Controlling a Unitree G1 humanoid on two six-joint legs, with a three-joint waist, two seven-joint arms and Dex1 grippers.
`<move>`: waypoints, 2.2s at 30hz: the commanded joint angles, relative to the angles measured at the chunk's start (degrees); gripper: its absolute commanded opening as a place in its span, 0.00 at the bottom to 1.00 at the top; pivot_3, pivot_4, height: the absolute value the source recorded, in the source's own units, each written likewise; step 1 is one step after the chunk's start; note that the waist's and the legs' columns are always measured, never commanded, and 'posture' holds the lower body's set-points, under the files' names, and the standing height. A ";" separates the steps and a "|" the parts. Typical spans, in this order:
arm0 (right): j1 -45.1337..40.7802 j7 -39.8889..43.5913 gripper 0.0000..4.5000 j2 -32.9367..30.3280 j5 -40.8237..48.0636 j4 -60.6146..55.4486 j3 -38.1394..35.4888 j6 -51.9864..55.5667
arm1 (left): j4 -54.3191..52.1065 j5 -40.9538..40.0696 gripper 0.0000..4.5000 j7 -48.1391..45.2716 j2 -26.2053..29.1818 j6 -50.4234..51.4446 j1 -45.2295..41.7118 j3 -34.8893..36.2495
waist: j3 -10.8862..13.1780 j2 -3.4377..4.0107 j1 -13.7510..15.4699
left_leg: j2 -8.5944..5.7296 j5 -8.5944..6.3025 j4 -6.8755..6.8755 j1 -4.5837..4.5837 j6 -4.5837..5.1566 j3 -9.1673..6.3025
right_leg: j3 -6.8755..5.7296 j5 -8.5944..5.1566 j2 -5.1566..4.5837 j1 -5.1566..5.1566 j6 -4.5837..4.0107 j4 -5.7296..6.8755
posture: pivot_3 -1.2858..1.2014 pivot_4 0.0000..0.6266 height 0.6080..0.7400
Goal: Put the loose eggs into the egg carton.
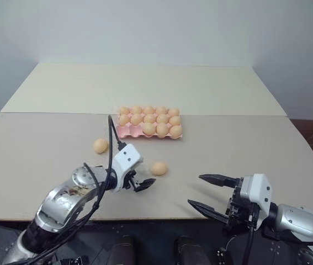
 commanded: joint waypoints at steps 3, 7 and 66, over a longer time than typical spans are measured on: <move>-0.59 -0.22 0.90 0.20 0.53 -1.66 -0.15 0.09 | 6.45 2.39 0.95 -1.55 -2.57 -3.87 -4.63 -3.35 | 0.00 0.00 0.20 | -0.01 0.00 0.00 0.00 0.00 0.00 | 0.00 0.01 0.00 0.00 0.00 -0.01 | 0.52 0.24 1.00; -0.63 -0.42 0.90 0.41 0.37 -1.74 -0.09 0.00 | 10.70 3.84 0.95 -2.69 -4.06 -5.81 -6.74 -5.28 | 0.00 0.00 0.21 | -0.01 0.00 0.00 -0.03 0.00 -0.01 | 0.00 0.00 0.00 -0.01 0.01 -0.02 | 0.52 0.24 1.00; -29.44 -7.66 0.90 4.00 1.00 -0.89 7.93 10.18 | 33.57 17.89 0.32 12.81 -15.77 -15.18 -19.60 8.78 | 0.01 -0.03 0.19 | -0.07 0.00 0.04 -0.25 0.00 -0.13 | -0.10 0.12 -0.03 -0.09 0.14 -0.10 | 0.52 0.24 1.00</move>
